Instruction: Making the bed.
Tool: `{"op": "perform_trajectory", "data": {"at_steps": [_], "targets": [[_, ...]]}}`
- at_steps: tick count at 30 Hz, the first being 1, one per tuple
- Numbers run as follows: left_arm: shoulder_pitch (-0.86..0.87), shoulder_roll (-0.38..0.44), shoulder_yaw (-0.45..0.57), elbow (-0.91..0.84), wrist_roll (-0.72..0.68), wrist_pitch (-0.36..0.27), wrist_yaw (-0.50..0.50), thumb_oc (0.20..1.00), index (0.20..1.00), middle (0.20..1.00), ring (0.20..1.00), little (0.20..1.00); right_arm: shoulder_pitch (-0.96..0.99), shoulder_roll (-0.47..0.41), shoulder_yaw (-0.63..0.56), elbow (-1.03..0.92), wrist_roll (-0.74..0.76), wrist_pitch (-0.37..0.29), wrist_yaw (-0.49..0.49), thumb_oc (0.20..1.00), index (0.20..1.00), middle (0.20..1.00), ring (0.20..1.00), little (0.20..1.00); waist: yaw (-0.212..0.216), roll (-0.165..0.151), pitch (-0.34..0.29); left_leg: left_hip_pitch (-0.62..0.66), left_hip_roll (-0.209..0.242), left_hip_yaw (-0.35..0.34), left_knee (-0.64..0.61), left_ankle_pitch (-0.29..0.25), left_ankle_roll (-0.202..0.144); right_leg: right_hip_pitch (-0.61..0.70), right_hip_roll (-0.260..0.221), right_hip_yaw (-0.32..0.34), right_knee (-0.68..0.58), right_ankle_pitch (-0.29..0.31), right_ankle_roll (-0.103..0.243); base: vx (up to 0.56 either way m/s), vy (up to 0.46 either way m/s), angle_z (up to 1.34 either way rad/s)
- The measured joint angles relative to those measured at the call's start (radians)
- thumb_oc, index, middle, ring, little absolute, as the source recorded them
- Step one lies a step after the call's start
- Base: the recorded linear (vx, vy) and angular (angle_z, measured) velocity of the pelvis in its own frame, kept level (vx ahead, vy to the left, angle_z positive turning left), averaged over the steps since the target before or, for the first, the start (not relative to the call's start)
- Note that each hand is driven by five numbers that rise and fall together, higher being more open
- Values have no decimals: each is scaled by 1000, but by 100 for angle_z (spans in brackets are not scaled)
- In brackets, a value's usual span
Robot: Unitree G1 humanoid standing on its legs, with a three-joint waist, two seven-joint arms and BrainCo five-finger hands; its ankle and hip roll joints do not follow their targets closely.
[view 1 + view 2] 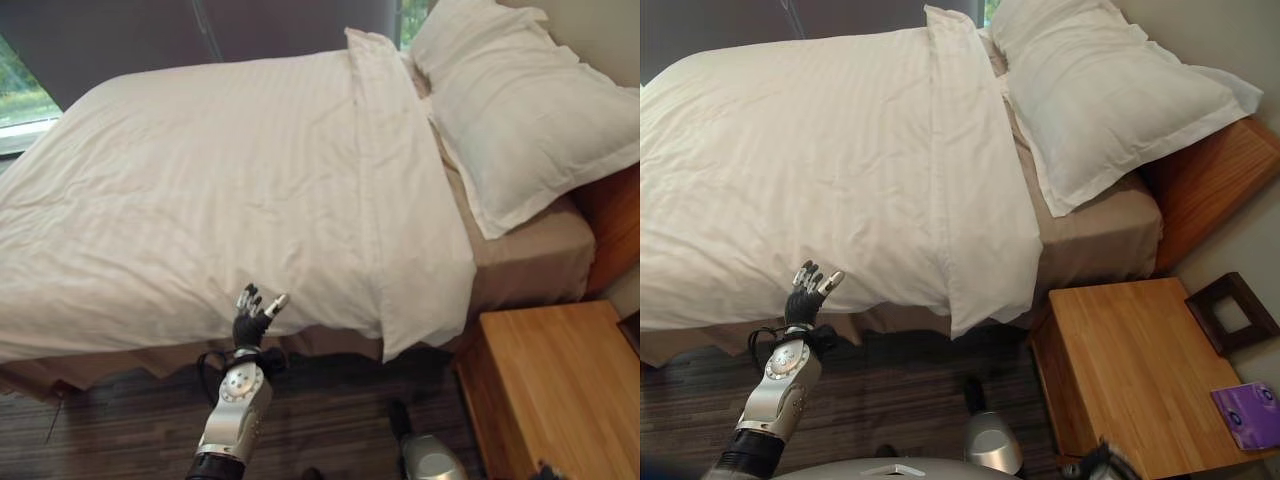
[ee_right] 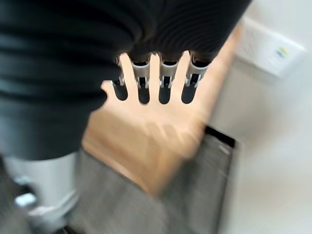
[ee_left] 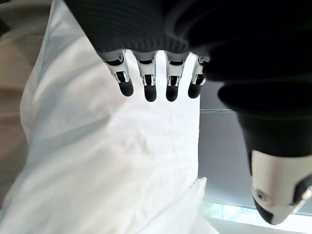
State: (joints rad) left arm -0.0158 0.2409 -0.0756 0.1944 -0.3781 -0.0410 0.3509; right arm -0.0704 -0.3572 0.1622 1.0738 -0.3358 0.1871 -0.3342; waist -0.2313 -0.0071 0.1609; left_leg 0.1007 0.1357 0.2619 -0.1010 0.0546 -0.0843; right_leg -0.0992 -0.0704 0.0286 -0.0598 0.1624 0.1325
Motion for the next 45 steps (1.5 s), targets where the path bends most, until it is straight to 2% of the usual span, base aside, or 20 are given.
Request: {"op": "perform_trajectory", "data": {"at_steps": [2, 4, 5, 7, 11, 15, 16, 17, 18, 19, 20, 21, 22, 23, 25, 27, 29, 33, 39, 45], "targets": [[6, 2, -1, 2, -4, -4, 0, 1000, 1000, 1000, 1000, 1000, -12, -53, 1, -262, 74, -18, -4, 200, 200, 200, 200, 200, 8, -23, -23, -9, -15, -17, 7, 0, -19, -23, -3, -11, 7, -19, -5, 26, -40, 13], [4, 12, 2, 8, -11, -3, -1, 1000, 1000, 1000, 1000, 1000, -121, -80, 10, -353, 124, -34, -7, 200, 200, 200, 200, 200, 30, -26, -25, -2, -36, -36, 6, -5, -14, -6, -6, -11, -41, -23, 5, 16, -55, -9], [0, 8, 2, 7, -13, -3, -5, 1000, 1000, 1000, 1000, 1000, -158, -94, 14, -376, 149, -51, -7, 200, 200, 200, 200, 200, 36, -8, -27, 0, -19, -52, 0, -11, -3, -2, 9, -29, -40, -15, 6, 7, -70, 13], [-12, 6, 1, 15, -20, -4, -13, 1000, 1000, 1000, 1000, 1000, -199, -93, 22, -422, 293, -60, 10, 200, 200, 200, 200, 200, 67, -29, -35, -12, -11, -74, 0, -2, -6, 3, 12, -47, -45, 0, -5, -14, -71, 47], [-21, 61, 6, 17, -90, -2, -29, 1000, 1000, 1000, 1000, 1000, -302, -69, 0, -465, 518, -89, 38, 200, 200, 200, 200, 200, 105, -21, -28, -67, 9, -87, 0, 3, 0, -46, 21, -67, -24, 4, -12, -15, -88, 38], [-61, 91, 27, 51, -131, -3, -44, 1000, 1000, 1000, 1000, 1000, -434, -38, -37, -466, 822, -107, 51, 200, 200, 200, 200, 200, 128, 35, 18, -98, 22, -85, 1, 1, -7, -56, 27, -81, -45, 3, -11, -39, -75, 22], [-88, 92, 31, 69, -133, -4, -45, 1000, 1000, 1000, 1000, 1000, -479, -35, -39, -459, 905, -128, 54, 200, 200, 200, 200, 200, 143, 70, 30, -125, 45, -91, 1, 1, -5, -75, 40, -97, -20, 4, -14, -28, -71, 5], [-109, 96, 30, 78, -135, -7, -46, 1000, 1000, 1000, 1000, 1000, -502, -34, -43, -447, 941, -139, 54, 200, 200, 200, 200, 200, 154, 73, 34, -141, 52, -96, 1, -3, -10, -119, 48, -97, 52, -14, -34, -78, -48, 27], [-122, 104, 28, 78, -149, -9, -46, 1000, 1000, 1000, 1000, 1000, -519, -32, -43, -437, 968, -143, 56, 200, 200, 200, 200, 200, 158, 64, 37, -157, 46, -113, 1, -11, -22, -144, 42, -99, 85, -47, -41, -67, -42, 54], [-167, 129, 22, 102, -169, -16, -45, 1000, 1000, 1000, 1000, 1000, -563, -20, -60, -435, 1020, -153, 55, 200, 200, 200, 200, 200, 152, 12, 64, -176, -5, -108, 32, -3, -33, -169, 3, -99, 72, -42, -49, -86, -58, 43], [-189, 146, 21, 129, -170, -16, -43, 1000, 1000, 1000, 1000, 1000, -612, -12, -55, -435, 1047, -158, 56, 200, 200, 200, 200, 200, 157, 7, 77, -184, -36, -106, 71, -6, -32, -179, -7, -89, 39, -64, -17, -65, -47, 19], [-201, 145, 24, 148, -171, -15, -43, 1000, 1000, 1000, 1000, 1000, -650, -15, -48, -431, 1055, -164, 58, 200, 200, 200, 200, 200, 160, 48, 90, -177, -12, -114, 62, -13, -29, -183, 16, -105, 35, -73, -5, -115, -52, -6], [-243, 152, 11, 164, -171, -22, -46, 1000, 1000, 1000, 1000, 1000, -706, -26, -63, -427, 1090, -194, 56, 200, 200, 200, 200, 200, 145, 106, 112, -139, 31, -115, 2, 27, -60, -192, 40, -114, 84, -42, -52, -97, -36, 11], [-270, 154, 11, 169, -171, -29, -43, 1000, 1000, 1000, 1000, 1000, -721, -28, -70, -424, 1110, -206, 54, 200, 200, 200, 200, 200, 155, 96, 129, -142, 13, -107, 2, 16, -52, -196, 32, -101, 75, -17, -70, -113, -54, 10], [-274, 162, 9, 172, -173, -45, -43, 1000, 1000, 1000, 1000, 1000, -767, -8, -94, -413, 1169, -247, 55, 200, 200, 200, 200, 200, 157, 125, 150, -174, 19, -109, 2, 20, -43, -209, 39, -109, 23, -16, -69, -89, -19, -18], [-265, 150, 7, 174, -214, -50, -43, 1000, 1000, 1000, 1000, 1000, -787, 16, -144, -395, 1228, -302, 54, 200, 200, 200, 200, 200, 154, 179, 179, -213, 20, -110, 1, 23, -40, -238, 36, -106, 13, -9, -75, -76, -16, -7], [-265, 142, 4, 181, -240, -55, -45, 1000, 1000, 1000, 1000, 1000, -773, 18, -163, -336, 1264, -310, 55, 200, 200, 200, 200, 200, 150, 188, 190, -225, -1, -108, 2, 18, -47, -248, 26, -102, -2, 1, -75, -76, -13, 0], [-297, 137, 1, 253, -249, -71, -54, 1000, 1000, 1000, 1000, 1000, -717, 57, -167, -213, 1322, -333, 68, 200, 200, 200, 200, 200, 149, 215, 204, -261, 3, -109, 1, 22, -42, -278, 31, -99, -37, 8, -62, -65, 16, -22], [-295, 87, -19, 323, -278, -81, -80, 1000, 1000, 1000, 1000, 1000, -580, 140, -169, -101, 1359, -319, 113, 200, 200, 200, 200, 200, 115, 248, 216, -259, -25, -86, 1, 29, -32, -296, 16, -71, -37, 32, -60, -2, 72, -14], [-229, 21, -28, 318, -283, -79, -118, 1000, 1000, 1000, 1000, 1000, -301, 146, -163, 26, 1305, -218, 144, 200, 200, 200, 200, 200, 63, 265, 217, -173, -73, -76, 1, -2, -11, -221, -27, -46, -38, 82, -75, 40, 55, -1]]}}
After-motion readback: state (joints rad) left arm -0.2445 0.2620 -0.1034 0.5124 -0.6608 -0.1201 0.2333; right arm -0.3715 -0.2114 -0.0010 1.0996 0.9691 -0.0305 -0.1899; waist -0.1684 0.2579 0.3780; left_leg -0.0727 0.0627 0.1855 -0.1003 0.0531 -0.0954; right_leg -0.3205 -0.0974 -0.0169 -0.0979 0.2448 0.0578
